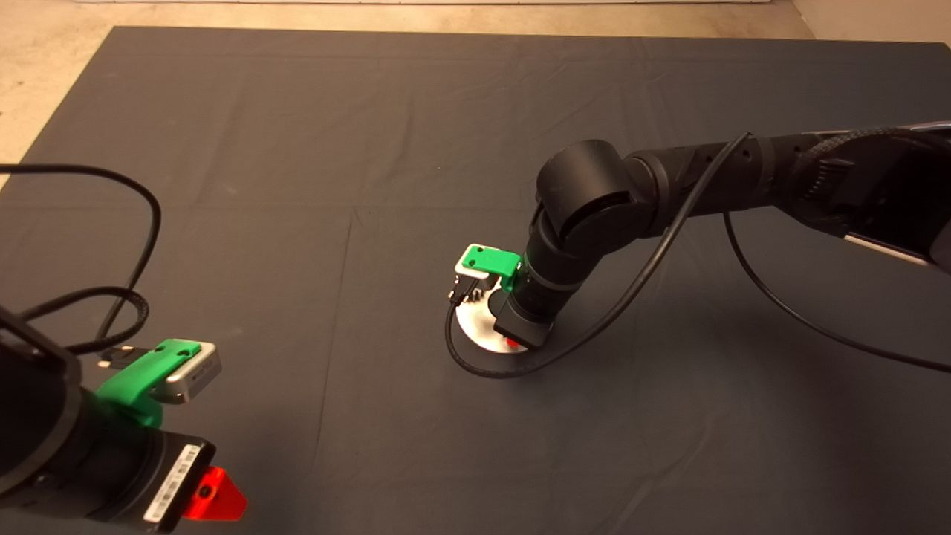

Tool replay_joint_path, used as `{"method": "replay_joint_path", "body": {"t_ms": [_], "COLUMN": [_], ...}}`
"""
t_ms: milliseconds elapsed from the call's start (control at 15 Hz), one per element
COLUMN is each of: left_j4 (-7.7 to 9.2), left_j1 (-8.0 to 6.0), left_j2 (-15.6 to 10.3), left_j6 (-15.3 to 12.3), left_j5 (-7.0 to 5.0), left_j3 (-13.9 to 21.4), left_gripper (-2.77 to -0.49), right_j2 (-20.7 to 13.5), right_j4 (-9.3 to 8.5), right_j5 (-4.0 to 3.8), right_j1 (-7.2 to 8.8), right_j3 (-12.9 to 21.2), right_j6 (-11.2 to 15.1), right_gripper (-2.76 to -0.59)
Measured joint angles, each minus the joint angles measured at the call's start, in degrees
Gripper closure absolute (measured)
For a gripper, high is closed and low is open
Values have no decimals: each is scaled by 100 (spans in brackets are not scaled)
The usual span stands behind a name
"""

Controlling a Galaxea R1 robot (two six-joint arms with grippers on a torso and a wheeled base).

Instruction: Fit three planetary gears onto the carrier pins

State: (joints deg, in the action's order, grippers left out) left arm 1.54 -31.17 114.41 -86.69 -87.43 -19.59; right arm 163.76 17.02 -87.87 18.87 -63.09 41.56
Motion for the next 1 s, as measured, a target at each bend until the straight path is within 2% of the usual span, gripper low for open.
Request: {"method": "replay_joint_path", "body": {"t_ms": [1000], "left_j4": [0], "left_j1": [0], "left_j2": [0], "left_j6": [2], "left_j5": [0], "left_j3": [0], "left_gripper": [-247], "right_j2": [-24], "right_j4": [6], "right_j5": [0], "right_j1": [-30], "right_j3": [0], "right_j6": [2], "right_gripper": [-95]}}
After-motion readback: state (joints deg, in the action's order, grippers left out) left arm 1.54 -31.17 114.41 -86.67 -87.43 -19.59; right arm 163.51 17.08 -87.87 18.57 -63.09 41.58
